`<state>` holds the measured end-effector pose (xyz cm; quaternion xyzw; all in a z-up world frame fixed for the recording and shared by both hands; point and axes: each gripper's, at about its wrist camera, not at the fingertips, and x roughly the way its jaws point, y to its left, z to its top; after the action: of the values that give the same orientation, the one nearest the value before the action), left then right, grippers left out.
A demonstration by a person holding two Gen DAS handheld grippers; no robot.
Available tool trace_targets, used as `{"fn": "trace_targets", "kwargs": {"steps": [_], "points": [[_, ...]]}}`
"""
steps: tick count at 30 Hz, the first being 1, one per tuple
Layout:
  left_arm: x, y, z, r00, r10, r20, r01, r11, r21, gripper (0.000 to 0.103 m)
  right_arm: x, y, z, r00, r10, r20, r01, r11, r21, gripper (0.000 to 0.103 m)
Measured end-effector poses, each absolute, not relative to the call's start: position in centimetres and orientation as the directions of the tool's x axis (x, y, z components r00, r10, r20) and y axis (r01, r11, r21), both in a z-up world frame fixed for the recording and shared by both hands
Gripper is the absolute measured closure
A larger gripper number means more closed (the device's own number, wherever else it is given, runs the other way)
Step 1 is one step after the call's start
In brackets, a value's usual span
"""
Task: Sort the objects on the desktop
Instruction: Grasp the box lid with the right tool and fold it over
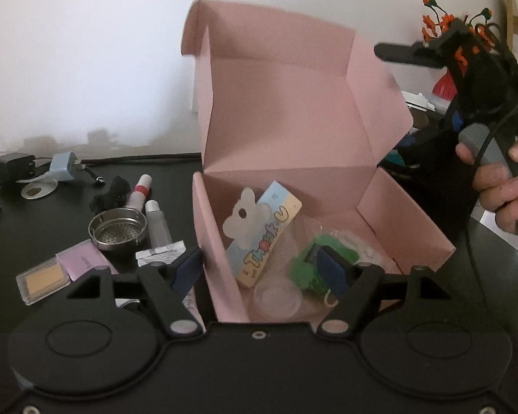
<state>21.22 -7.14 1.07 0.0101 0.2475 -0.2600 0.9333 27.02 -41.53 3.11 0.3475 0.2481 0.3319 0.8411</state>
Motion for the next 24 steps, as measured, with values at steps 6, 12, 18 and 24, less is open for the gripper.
{"fn": "trace_targets", "kwargs": {"steps": [6,12,18,24], "points": [[21.2,-7.1,1.1,0.742,-0.473,-0.475,0.482,0.869,-0.112,0.023,27.4,-40.7,4.9,0.660,0.725,-0.197,-0.418,0.573,0.705,0.001],[21.2,-6.9,1.1,0.746,-0.463,-0.479,0.469,0.876,-0.117,0.021,27.3,-40.0,6.0,0.662,0.722,-0.200,-0.448,0.596,0.666,0.001],[21.3,-6.7,1.1,0.749,-0.452,-0.484,0.447,0.884,-0.133,0.014,26.9,-39.6,6.2,0.641,0.736,-0.219,-0.473,0.603,0.642,0.001],[21.4,-6.6,1.1,0.754,-0.444,-0.484,0.437,0.889,-0.135,0.013,25.6,-39.6,6.5,0.634,0.736,-0.236,-0.495,0.621,0.608,0.001]]}}
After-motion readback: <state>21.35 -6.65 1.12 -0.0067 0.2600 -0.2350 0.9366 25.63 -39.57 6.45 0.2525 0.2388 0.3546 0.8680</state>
